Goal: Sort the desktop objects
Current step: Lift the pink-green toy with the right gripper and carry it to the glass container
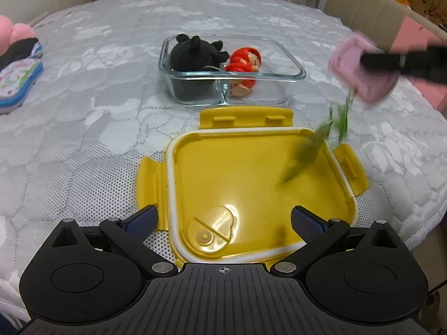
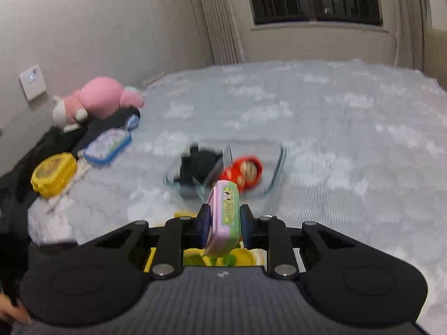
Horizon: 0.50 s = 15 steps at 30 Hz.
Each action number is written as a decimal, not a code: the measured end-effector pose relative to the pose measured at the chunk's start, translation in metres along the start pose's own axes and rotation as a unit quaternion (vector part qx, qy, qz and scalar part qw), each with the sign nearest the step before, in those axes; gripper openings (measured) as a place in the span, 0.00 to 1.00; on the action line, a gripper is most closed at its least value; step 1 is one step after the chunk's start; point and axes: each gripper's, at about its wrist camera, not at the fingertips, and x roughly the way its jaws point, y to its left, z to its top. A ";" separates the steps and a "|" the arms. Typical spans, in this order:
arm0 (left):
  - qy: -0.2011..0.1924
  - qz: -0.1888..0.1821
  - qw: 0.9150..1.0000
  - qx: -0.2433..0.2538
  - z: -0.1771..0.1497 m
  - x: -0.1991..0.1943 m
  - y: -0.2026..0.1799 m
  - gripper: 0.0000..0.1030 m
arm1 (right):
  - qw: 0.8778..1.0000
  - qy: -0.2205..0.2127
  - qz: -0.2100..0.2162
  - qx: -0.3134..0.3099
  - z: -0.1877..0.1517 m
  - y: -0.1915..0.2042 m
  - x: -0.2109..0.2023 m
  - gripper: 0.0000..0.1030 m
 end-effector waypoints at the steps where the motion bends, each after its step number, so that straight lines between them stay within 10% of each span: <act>1: 0.000 -0.002 1.000 -0.001 0.000 0.000 0.000 1.00 | 1.000 -0.009 -0.003 -0.005 0.008 0.002 -0.002 0.23; 15: 0.001 -0.028 0.999 -0.016 -0.004 0.001 0.006 1.00 | 0.992 -0.043 -0.113 -0.042 0.079 0.004 0.078 0.22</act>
